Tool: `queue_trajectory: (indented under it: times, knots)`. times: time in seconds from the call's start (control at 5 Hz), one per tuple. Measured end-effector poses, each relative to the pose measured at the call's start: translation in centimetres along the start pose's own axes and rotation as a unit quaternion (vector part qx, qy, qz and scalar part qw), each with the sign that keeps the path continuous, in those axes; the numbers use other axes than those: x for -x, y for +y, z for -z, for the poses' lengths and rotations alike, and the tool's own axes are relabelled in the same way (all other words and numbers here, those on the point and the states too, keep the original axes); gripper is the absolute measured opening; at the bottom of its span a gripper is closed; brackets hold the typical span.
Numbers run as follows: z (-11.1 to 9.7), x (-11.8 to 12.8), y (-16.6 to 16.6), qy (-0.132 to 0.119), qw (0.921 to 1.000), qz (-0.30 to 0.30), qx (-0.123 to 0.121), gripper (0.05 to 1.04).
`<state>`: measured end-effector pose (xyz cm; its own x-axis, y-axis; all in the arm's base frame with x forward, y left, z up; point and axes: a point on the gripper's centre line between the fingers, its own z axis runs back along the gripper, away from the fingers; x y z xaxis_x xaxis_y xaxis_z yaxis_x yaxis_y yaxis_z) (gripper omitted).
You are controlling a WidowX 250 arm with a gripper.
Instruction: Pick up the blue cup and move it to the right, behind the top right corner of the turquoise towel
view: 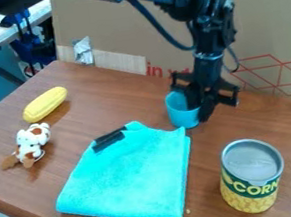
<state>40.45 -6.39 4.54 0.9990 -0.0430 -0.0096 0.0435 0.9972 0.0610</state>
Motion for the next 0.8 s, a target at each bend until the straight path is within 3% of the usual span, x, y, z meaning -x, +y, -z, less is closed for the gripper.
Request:
queue_trajectory:
  times: [0.2, 0.4, 0.6, 0.8]
  knots:
    - [-2.5, 0.8, 0.1, -0.050, 0.9984, -0.020, 0.016, 0.608]
    - [-5.3, 1.3, -0.4, -0.111, 0.9923, -0.021, 0.050, 0.911]
    - [-8.2, 2.5, -0.6, -0.145, 0.9862, -0.022, 0.077, 1.014]
    - [-9.9, 4.2, -0.5, -0.087, 0.9943, -0.031, 0.053, 1.010]
